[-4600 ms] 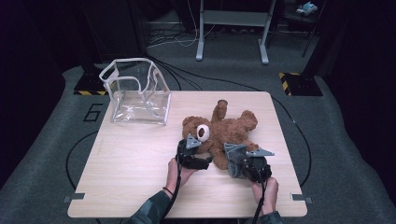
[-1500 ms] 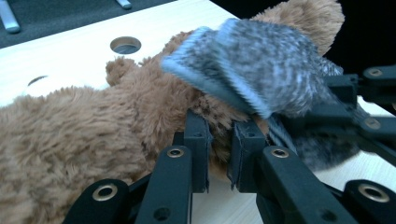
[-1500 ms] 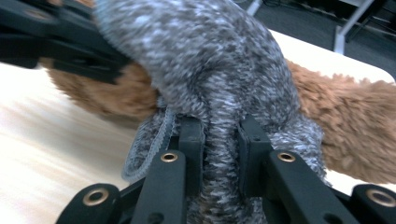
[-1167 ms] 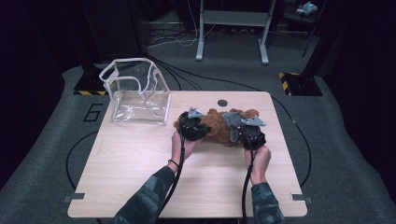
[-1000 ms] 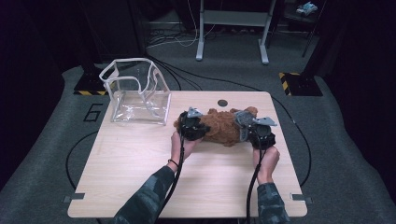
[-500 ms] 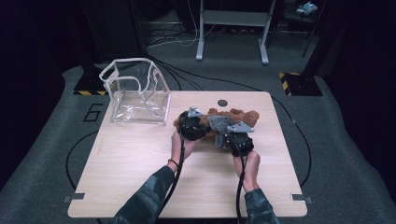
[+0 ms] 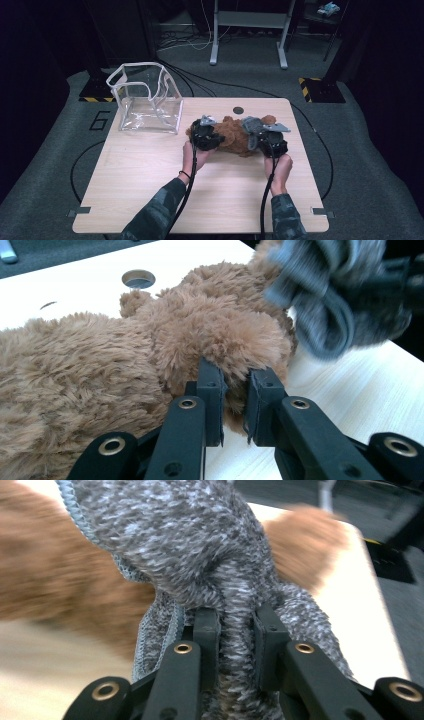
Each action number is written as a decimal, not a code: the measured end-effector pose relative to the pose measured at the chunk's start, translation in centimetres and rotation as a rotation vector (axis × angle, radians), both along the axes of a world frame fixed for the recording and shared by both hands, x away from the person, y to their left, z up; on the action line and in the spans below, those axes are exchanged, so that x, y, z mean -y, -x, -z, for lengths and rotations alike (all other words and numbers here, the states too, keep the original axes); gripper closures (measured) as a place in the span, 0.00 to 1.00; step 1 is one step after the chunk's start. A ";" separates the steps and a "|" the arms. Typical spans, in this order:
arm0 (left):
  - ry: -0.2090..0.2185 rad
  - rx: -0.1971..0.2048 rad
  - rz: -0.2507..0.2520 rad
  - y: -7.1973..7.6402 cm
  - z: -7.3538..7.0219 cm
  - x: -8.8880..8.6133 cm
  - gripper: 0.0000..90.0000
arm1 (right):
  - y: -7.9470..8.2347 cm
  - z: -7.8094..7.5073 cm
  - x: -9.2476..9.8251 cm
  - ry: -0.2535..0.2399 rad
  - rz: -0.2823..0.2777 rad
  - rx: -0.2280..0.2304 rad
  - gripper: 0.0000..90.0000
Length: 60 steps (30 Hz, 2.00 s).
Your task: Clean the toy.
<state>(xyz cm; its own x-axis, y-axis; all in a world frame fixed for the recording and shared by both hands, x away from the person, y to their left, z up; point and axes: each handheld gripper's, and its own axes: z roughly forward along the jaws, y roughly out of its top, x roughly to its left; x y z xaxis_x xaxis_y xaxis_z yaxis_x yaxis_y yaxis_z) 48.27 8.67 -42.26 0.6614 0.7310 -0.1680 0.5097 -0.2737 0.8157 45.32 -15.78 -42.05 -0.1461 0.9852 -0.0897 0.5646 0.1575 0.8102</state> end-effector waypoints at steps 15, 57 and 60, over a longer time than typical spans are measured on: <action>-0.003 -0.008 0.003 -0.1 -0.3 0.5 0.88 | 3.5 1.2 -2.4 -0.051 -0.136 -0.009 0.85; -0.025 -0.001 0.042 -0.3 -1.4 3.4 0.87 | 1.5 5.8 -2.4 -0.043 -0.093 -0.127 0.85; -0.028 0.001 0.045 -0.5 -1.5 3.7 0.87 | 1.8 5.9 -0.9 -0.053 -0.071 -0.124 0.85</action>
